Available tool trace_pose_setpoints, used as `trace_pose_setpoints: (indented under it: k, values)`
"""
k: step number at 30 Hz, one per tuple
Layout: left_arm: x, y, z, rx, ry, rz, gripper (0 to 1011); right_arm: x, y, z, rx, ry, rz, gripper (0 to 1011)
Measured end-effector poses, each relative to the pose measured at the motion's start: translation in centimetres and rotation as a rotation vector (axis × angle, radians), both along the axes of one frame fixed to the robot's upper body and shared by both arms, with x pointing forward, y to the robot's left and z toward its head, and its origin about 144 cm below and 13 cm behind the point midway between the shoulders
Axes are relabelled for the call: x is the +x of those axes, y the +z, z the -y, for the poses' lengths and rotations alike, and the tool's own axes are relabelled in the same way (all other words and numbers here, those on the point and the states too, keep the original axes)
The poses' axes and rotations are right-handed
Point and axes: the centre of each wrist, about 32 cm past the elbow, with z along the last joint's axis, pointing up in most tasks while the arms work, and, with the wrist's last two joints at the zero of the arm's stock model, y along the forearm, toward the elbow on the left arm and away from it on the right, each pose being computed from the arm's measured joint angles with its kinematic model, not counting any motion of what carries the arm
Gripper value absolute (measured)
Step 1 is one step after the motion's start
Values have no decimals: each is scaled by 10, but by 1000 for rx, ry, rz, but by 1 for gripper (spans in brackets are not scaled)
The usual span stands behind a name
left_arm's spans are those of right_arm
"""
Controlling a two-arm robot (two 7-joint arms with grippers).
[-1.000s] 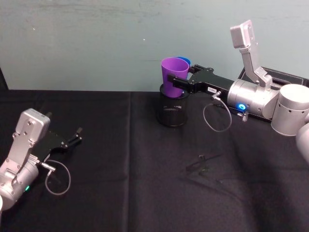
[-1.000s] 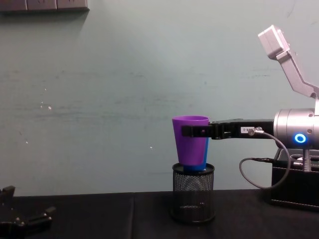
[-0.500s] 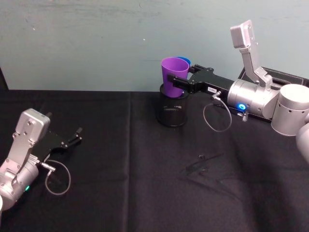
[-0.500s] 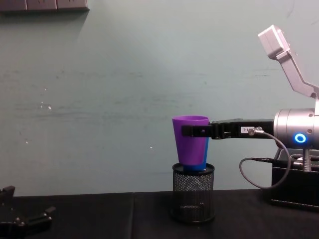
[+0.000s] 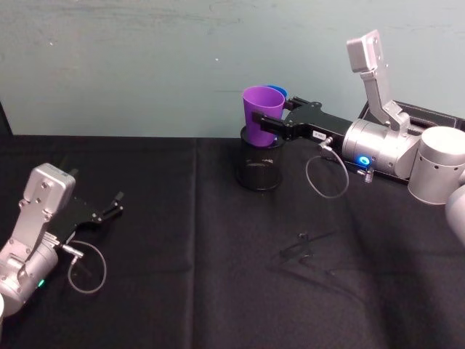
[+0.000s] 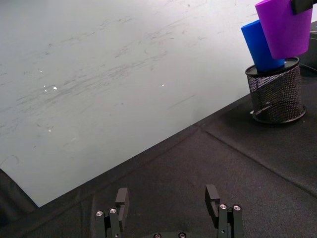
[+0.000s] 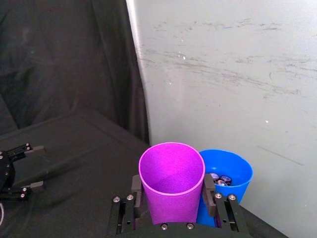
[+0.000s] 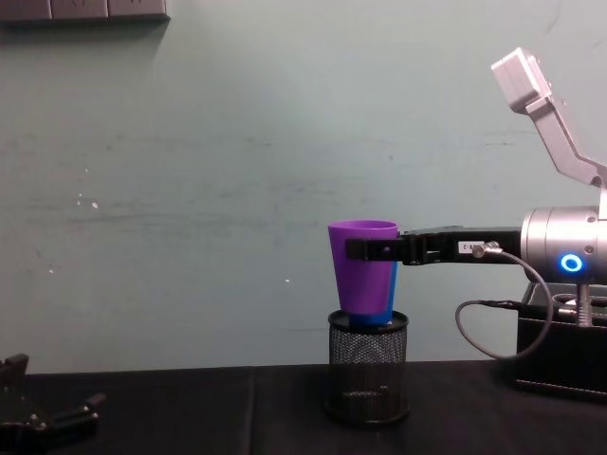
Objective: Pick up one cup with a gripper and tap it against the other cup.
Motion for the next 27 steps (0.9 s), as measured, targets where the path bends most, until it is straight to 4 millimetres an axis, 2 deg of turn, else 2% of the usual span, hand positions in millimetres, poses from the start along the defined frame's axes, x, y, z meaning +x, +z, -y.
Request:
trace_pose_setpoints:
  k: [15, 27]
  values:
    - [0, 0, 0, 0, 0, 0, 1011, -2, 1, 2, -4, 13, 11, 721]
    - [0, 0, 0, 0, 0, 0, 1011, -24, 8, 15, -1, 105, 7, 721]
